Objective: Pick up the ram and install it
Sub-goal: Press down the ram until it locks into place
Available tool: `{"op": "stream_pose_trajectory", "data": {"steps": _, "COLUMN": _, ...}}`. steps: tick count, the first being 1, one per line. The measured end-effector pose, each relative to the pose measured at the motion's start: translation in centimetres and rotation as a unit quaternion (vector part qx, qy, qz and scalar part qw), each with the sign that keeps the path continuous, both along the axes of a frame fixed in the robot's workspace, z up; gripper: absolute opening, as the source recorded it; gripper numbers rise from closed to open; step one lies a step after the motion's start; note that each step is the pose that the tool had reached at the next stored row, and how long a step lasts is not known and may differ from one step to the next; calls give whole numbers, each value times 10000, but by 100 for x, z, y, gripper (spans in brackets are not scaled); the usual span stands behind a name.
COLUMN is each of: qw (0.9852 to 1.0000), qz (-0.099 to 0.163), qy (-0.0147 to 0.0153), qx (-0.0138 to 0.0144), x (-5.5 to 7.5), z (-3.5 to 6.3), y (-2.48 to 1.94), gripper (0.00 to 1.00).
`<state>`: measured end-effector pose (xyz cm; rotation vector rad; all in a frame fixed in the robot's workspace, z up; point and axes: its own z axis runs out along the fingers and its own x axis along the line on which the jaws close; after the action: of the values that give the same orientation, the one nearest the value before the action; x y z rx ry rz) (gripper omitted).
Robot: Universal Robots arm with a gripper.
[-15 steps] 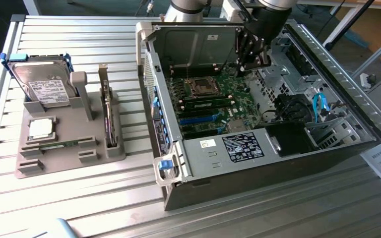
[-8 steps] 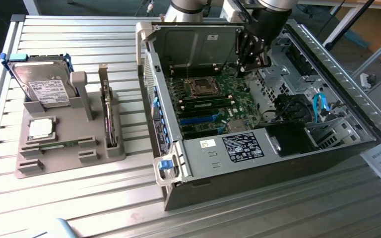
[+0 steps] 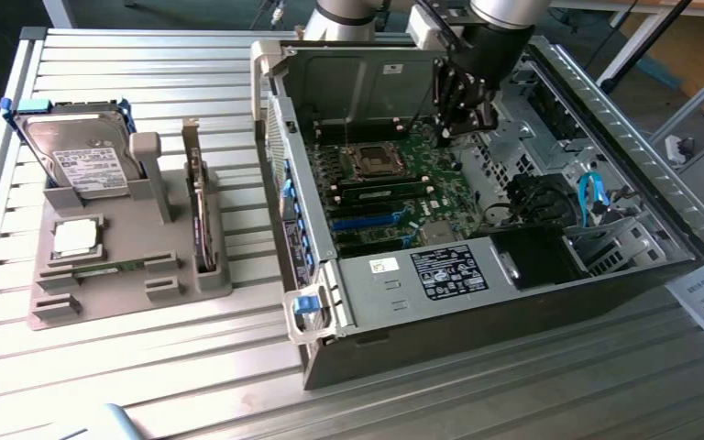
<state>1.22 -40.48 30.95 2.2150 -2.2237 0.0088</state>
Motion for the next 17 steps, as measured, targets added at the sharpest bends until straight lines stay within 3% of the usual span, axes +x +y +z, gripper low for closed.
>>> {"op": "stream_pose_trajectory", "data": {"steps": 17, "qw": 10000, "qz": 0, "qy": -15, "qx": 0, "x": 0, "z": -273, "y": -10, "gripper": 11}}
